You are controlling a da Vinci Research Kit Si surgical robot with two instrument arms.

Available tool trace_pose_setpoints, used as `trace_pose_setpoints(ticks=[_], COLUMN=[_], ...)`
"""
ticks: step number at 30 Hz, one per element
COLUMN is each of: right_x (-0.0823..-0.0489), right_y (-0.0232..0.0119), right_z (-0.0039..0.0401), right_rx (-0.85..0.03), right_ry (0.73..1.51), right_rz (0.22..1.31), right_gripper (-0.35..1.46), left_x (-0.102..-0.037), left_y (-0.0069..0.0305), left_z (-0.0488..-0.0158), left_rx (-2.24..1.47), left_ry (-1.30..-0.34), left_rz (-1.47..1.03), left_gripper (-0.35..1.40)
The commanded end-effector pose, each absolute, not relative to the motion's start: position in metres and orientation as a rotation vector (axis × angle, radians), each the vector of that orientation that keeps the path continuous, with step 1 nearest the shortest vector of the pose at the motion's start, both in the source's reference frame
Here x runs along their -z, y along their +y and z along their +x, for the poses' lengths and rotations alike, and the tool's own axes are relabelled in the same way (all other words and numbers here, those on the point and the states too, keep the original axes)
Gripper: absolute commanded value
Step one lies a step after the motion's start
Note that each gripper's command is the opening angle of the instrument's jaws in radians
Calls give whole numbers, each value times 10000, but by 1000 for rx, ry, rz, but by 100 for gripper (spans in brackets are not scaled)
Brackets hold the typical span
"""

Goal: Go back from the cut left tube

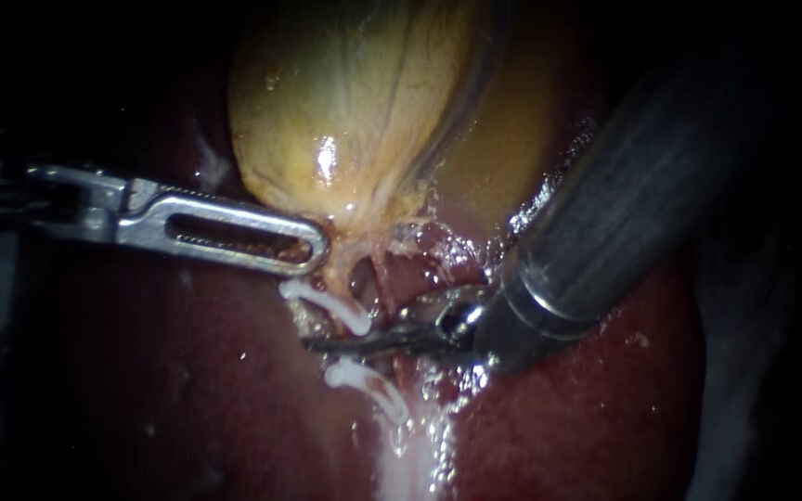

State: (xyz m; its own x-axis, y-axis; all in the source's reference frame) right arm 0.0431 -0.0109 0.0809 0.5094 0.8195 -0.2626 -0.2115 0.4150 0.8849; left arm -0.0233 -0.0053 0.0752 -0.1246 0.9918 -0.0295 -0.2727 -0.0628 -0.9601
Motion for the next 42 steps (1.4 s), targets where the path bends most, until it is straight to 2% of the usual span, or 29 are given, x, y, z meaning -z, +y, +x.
trace_pose_setpoints(ticks=[1,3,4,6,8,11,14,19,23,29,32,35,38,42], right_x=[-809,-809,-809,-808,-807,-805,-802,-797,-792,-777,-767,-757,-748,-734], right_y=[-109,-109,-109,-109,-109,-110,-112,-114,-118,-125,-123,-112,-99,-83], right_z=[431,431,431,432,433,434,436,436,434,418,404,387,367,343], right_rx=[-738,-739,-740,-742,-745,-745,-746,-750,-770,-578,-490,-445,-448,-420], right_ry=[786,792,795,804,810,810,823,841,847,914,947,978,1006,1021], right_rz=[917,918,918,920,918,918,920,919,868,784,748,713,639,609], right_gripper=[-35,-35,-18,27,61,98,116,126,140,143,138,138,143,143], left_x=[-752,-752,-752,-752,-752,-752,-752,-752,-753,-757,-759,-760,-760,-760], left_y=[-53,-53,-53,-53,-53,-53,-53,-53,-53,-50,-49,-48,-48,-48], left_z=[-234,-234,-234,-233,-233,-233,-233,-233,-232,-228,-227,-225,-225,-225], left_rx=[-1450,-1450,-1450,-1450,-1450,-1450,-1450,-1450,-1451,-1452,-1452,-1452,-1452,-1452], left_ry=[-1060,-1060,-1060,-1060,-1060,-1060,-1060,-1061,-1062,-1064,-1064,-1062,-1062,-1062], left_rz=[-973,-973,-973,-973,-973,-973,-973,-973,-973,-973,-973,-974,-974,-974], left_gripper=[-35,-35,-35,-35,-35,-35,-35,-35,-35,-35,-35,-35,-35,-35])
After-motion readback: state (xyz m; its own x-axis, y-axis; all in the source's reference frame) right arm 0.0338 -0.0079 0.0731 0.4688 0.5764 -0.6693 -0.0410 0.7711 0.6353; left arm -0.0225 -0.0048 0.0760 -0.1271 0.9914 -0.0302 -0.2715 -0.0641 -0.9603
